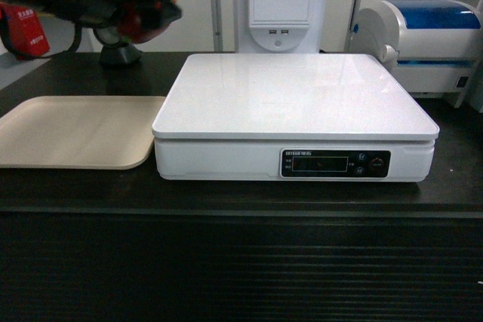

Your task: Place dark red mango on scale at checkout

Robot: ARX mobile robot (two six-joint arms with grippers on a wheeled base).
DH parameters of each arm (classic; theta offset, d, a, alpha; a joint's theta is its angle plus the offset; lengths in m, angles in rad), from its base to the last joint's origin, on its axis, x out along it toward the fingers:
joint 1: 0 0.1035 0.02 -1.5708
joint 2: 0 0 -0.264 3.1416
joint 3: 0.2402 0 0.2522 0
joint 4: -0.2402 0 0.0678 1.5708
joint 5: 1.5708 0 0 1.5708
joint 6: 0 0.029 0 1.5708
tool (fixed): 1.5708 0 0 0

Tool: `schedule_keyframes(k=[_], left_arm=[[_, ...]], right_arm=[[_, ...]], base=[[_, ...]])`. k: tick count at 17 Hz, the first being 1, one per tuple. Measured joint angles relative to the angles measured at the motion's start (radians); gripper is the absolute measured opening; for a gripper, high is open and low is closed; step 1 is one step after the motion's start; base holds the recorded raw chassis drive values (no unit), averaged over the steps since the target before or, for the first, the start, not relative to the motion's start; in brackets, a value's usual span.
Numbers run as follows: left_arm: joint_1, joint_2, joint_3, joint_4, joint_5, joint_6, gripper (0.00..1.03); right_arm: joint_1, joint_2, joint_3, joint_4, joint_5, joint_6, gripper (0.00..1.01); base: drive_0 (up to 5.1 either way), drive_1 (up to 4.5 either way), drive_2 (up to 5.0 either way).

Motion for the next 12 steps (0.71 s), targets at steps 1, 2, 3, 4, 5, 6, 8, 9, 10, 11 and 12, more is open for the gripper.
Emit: schedule_keyframes(k=[1, 2, 3, 4, 5, 6, 8, 9, 10, 11, 12], left_arm=[[-0.039, -0.039, -0.041, 0.013, 0.028, -0.006, 0.62], [-0.079, -0.058, -0.072, 0.018, 0.049, -0.010, 0.62], [-0.114, -0.061, -0.085, 0.018, 0.050, -0.012, 0.62], [-0.138, -0.061, -0.087, 0.011, 0.052, -0.015, 0.62], [-0.166, -0.061, -0.087, 0.002, 0.048, -0.021, 0.62], [-0.192, -0.053, -0.074, -0.005, 0.045, -0.036, 0.62], [-0.231, -0.010, -0.014, -0.040, 0.025, -0.074, 0.62], [-0.248, 0.028, 0.027, -0.070, 0.005, -0.103, 0.62], [-0.261, 0.074, 0.073, -0.110, -0.015, -0.137, 0.62], [-0.269, 0.117, 0.118, -0.139, -0.031, -0.169, 0.62], [-0.276, 0.168, 0.180, -0.182, -0.065, -0.200, 0.62]], right_arm=[[0.000, 0.000, 0.000, 0.000, 0.000, 0.000, 0.98], [0.000, 0.000, 0.000, 0.000, 0.000, 0.000, 0.98], [0.000, 0.000, 0.000, 0.000, 0.000, 0.000, 0.98], [0.000, 0.000, 0.000, 0.000, 0.000, 0.000, 0.98], [0.000, 0.000, 0.000, 0.000, 0.000, 0.000, 0.98], [0.000, 0.000, 0.000, 0.000, 0.000, 0.000, 0.98], [0.000, 0.000, 0.000, 0.000, 0.000, 0.000, 0.98], [0.000, 0.000, 0.000, 0.000, 0.000, 0.000, 0.98], [0.000, 0.000, 0.000, 0.000, 0.000, 0.000, 0.98], [0.000, 0.000, 0.000, 0.000, 0.000, 0.000, 0.98], [0.000, 0.000, 0.000, 0.000, 0.000, 0.000, 0.98]], base=[[0.0, 0.00, 0.0], [0.0, 0.00, 0.0], [0.0, 0.00, 0.0], [0.0, 0.00, 0.0], [0.0, 0.00, 0.0], [0.0, 0.00, 0.0], [0.0, 0.00, 0.0], [0.0, 0.00, 0.0], [0.0, 0.00, 0.0], [0.0, 0.00, 0.0], [0.0, 0.00, 0.0]])
